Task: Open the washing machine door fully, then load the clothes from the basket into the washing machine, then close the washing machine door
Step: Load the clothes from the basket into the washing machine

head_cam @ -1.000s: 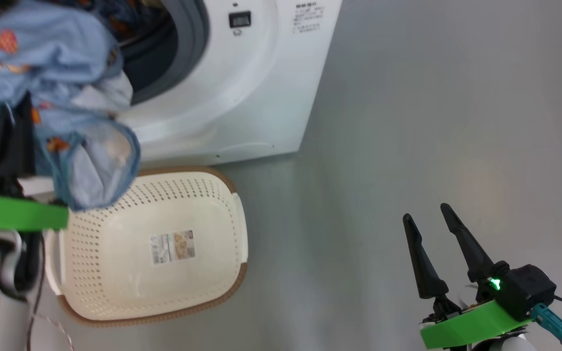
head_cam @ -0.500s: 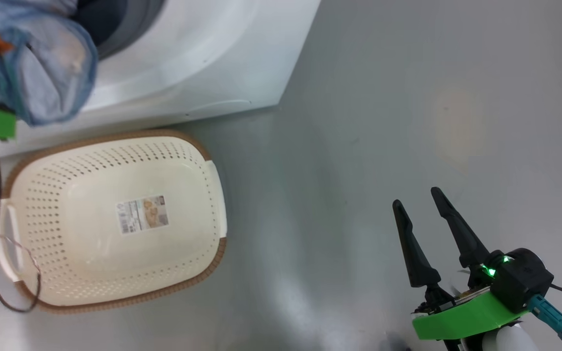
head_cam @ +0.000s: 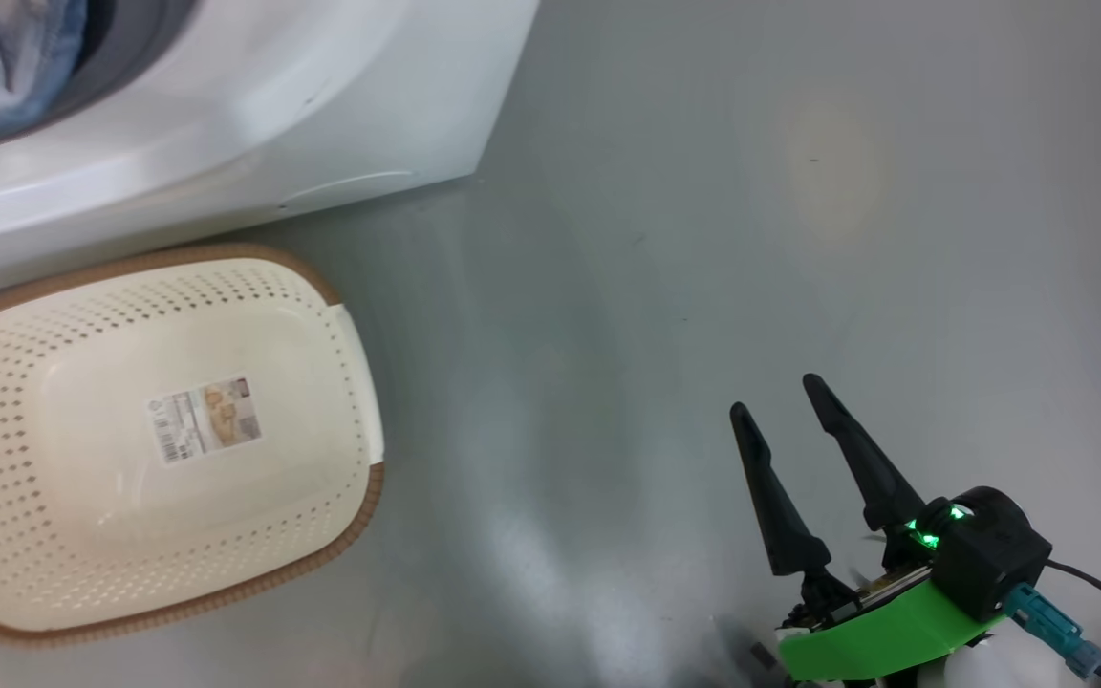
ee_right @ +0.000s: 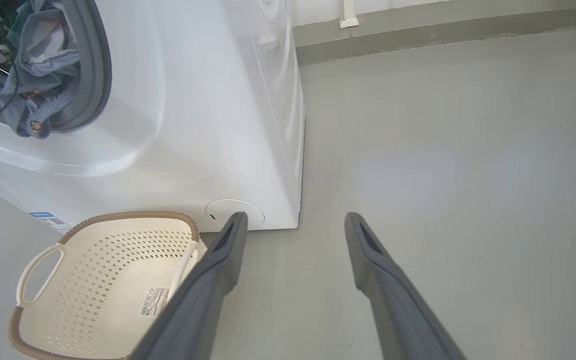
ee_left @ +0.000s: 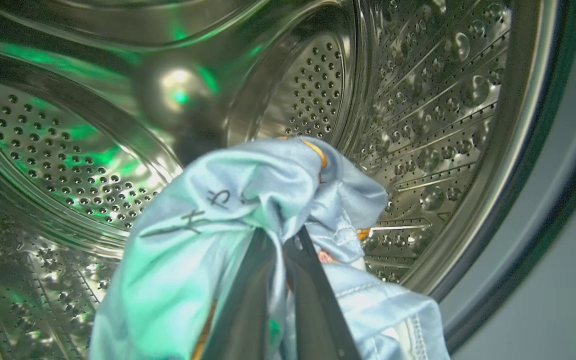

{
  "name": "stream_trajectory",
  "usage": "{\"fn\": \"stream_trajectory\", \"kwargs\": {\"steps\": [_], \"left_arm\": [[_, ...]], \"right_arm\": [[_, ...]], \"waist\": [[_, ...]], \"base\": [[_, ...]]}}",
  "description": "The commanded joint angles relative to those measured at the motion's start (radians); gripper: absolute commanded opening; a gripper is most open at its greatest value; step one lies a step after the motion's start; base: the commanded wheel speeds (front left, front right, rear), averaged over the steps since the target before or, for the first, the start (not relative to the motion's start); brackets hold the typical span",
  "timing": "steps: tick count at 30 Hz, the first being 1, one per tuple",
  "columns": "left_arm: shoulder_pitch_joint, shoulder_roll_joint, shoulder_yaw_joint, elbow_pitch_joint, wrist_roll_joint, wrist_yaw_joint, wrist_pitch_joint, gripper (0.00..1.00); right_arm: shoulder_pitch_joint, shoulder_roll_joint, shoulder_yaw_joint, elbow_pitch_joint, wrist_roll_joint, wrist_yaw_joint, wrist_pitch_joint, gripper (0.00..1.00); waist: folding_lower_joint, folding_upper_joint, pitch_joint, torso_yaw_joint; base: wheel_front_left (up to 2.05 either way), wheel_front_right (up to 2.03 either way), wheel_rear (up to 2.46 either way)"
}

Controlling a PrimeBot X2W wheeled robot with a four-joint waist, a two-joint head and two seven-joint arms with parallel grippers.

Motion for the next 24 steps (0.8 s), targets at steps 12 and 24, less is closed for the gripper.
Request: {"fn": "stream_trajectory", "kwargs": {"steps": [12, 24], "left_arm": [[-0.121, 0.111, 0.010, 0.009, -0.005, -0.001, 0.076, 0.00], [-0.157, 0.206, -0.045, 0.005, -0.065, -0.003, 0.207, 0.00]], "right_arm": [[0.048, -0.004, 0.056, -0.034, 0.015, 0.002, -0.005, 1.00], [0.050, -0.004, 0.102, -0.047, 0.034, 0.002, -0.005, 1.00]], "waist": [[-0.0001, 0.0000, 0.028, -0.062], [-0.0001, 0.0000, 0.112, -0.084]], "base": [[0.00, 0.00, 0.00], [0.00, 0.00, 0.00]]}}
